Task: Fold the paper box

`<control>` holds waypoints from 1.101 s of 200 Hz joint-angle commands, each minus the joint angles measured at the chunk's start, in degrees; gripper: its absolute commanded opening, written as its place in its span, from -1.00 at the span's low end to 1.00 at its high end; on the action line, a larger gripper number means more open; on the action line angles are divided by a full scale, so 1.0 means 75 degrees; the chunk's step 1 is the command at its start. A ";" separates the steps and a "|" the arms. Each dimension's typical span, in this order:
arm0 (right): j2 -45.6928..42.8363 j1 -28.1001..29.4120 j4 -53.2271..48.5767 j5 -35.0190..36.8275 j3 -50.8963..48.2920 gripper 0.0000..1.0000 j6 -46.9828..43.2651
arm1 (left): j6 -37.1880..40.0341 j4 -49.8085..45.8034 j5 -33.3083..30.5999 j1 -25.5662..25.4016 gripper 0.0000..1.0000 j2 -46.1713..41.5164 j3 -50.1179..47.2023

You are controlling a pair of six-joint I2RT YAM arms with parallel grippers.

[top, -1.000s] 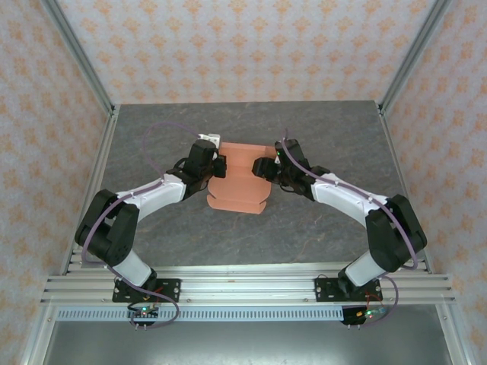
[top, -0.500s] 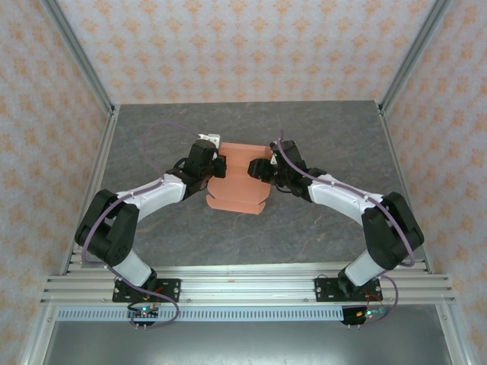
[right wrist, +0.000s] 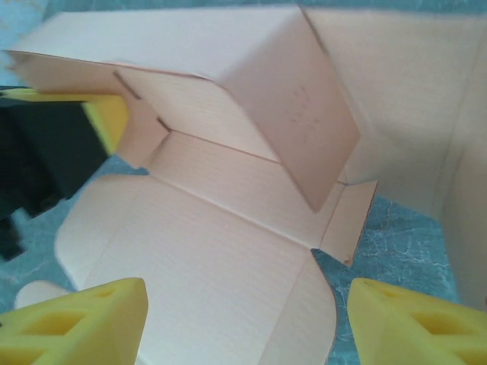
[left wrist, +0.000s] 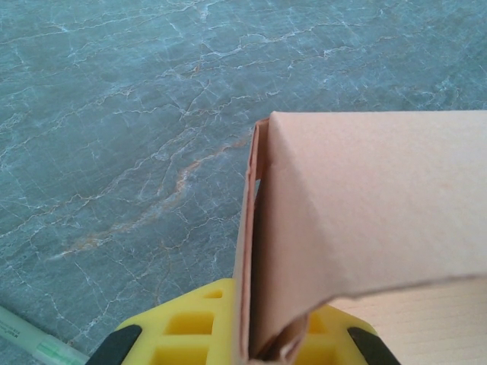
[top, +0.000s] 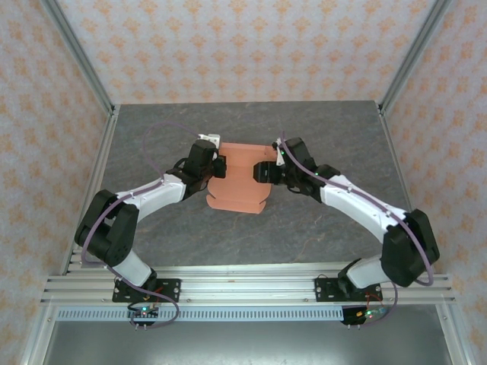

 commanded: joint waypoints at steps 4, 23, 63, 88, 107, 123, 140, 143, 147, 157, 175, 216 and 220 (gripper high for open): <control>-0.0699 -0.0130 -0.1148 -0.0150 0.0522 0.45 -0.1115 | -0.0141 -0.0044 0.0014 0.0135 -1.00 -0.0265 0.0146; -0.1030 -0.0455 -0.1411 -0.0328 0.0726 0.46 -0.1451 | -0.0210 -0.0042 0.0186 0.0231 -1.00 -0.0300 0.0125; -0.1193 -0.1932 -0.0842 -0.1054 0.0658 0.47 -0.1483 | -0.0382 -0.0126 0.0805 0.0502 -1.00 -0.0496 0.0052; -0.0977 -0.2856 -0.0314 -0.1576 0.0505 0.46 -0.1263 | -0.0381 -0.0346 0.1090 0.0651 -1.00 -0.0691 0.0028; -0.0706 -0.3187 -0.0100 -0.1833 0.0442 0.42 -0.1370 | -0.0366 -0.0529 0.1222 0.0761 -1.00 -0.0816 0.0029; -0.0353 -0.3165 -0.0171 -0.1966 0.0463 0.29 -0.1767 | -0.0366 -0.0589 0.1304 0.0824 -1.00 -0.0868 0.0030; 0.0036 -0.3144 0.0051 -0.2747 0.0421 0.26 -0.1973 | -0.0321 -0.0673 0.1432 0.0832 -1.00 -0.0851 0.0098; 0.0087 -0.3130 0.0114 -0.2929 0.0408 0.26 -0.2023 | -0.0313 -0.0690 0.1450 0.0833 -1.00 -0.0856 0.0104; 0.0131 -0.3104 0.0207 -0.3130 0.0383 0.26 -0.2105 | -0.0300 -0.0706 0.1464 0.0832 -1.00 -0.0847 0.0119; 0.0252 -0.3061 0.0328 -0.3492 0.0357 0.28 -0.2326 | -0.0264 -0.0766 0.1521 0.0837 -1.00 -0.0845 0.0173; 0.0448 -0.3063 0.0330 -0.4097 0.0439 0.29 -0.2817 | -0.0193 -0.0872 0.1540 0.0833 -1.00 -0.0845 0.0257; 0.1077 -0.3059 -0.0407 -0.4953 0.0966 0.27 -0.3768 | -0.0154 -0.1002 0.1596 0.0833 -1.00 -0.0788 0.0406; 0.1150 -0.3059 -0.0455 -0.5034 0.1013 0.26 -0.3803 | -0.0152 -0.1002 0.1598 0.0838 -1.00 -0.0787 0.0414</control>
